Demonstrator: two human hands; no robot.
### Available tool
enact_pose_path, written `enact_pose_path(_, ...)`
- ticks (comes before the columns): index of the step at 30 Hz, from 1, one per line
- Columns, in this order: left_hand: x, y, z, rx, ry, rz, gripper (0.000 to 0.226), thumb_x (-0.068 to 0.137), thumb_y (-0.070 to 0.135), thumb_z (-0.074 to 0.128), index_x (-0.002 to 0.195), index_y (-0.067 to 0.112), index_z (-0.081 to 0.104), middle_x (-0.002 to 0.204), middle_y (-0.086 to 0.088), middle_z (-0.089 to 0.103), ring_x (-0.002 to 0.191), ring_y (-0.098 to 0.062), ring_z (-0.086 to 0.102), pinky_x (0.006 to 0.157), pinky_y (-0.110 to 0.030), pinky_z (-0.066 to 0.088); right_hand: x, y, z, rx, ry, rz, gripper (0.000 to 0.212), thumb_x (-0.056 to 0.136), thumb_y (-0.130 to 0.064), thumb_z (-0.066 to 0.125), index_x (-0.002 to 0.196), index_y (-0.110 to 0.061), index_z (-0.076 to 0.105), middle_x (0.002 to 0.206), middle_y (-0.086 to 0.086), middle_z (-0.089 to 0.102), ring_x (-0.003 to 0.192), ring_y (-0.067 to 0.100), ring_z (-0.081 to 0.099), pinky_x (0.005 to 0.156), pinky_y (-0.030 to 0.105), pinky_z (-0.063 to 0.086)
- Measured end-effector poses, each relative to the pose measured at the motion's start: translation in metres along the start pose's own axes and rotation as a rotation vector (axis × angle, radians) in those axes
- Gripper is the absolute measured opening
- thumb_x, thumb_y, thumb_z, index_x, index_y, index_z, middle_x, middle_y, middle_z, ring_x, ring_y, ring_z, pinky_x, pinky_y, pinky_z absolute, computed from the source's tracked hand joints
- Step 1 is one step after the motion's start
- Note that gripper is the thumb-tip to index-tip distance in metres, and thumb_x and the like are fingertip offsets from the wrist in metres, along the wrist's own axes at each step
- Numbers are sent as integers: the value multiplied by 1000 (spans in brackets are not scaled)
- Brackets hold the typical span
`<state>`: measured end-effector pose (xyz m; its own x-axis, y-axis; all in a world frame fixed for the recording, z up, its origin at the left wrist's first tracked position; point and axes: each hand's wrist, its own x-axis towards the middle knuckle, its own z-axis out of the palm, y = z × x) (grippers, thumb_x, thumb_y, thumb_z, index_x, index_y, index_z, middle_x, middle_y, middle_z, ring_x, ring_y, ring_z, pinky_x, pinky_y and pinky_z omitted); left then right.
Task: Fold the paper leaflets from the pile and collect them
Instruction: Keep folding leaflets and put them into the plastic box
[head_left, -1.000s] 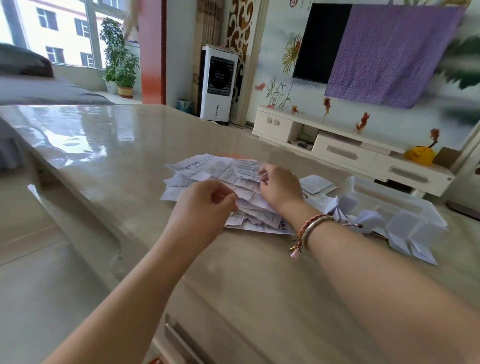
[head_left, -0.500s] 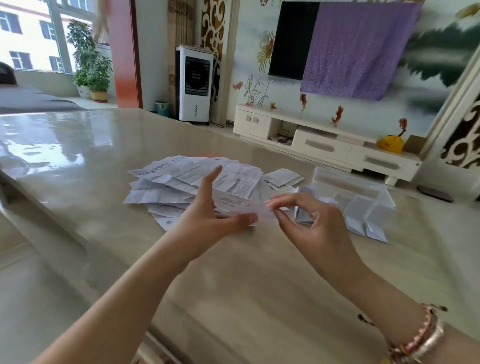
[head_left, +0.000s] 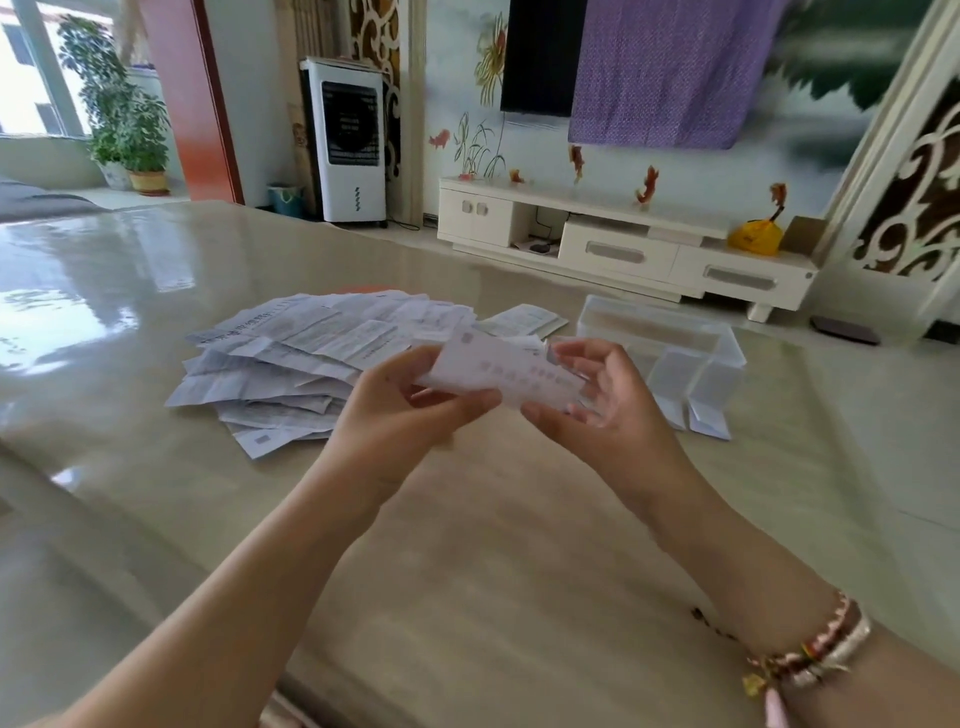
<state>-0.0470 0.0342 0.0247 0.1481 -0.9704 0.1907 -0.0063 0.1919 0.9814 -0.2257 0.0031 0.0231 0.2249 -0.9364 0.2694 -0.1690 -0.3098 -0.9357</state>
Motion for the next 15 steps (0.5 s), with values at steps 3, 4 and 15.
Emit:
enact_pose_path(3,-1,-3,4,-30,19,-11,26,71,18,83,95,11,74,99,-25,69,95,-48,61,89,-58,49,1,0,-2,185,-58,97,43,73,-21,75,110,-15,53,118,4,66,106,16,65,87,26,54)
enact_pose_path(4,-2,-5,4,-33,28,-10,26,71,20,83,93,11,74,98,-25,68,90,-46,63,86,-54,51,1,0,-2,235,-69,115,39,72,-21,73,106,-12,55,113,7,69,103,23,66,89,34,55)
enact_pose_path(15,-3,-9,1,-69,47,-1,54,76,7,75,123,28,58,97,-12,73,86,-29,69,84,-45,57,-3,-3,5,292,12,92,26,90,-3,61,113,-14,55,80,11,69,70,14,66,63,23,54)
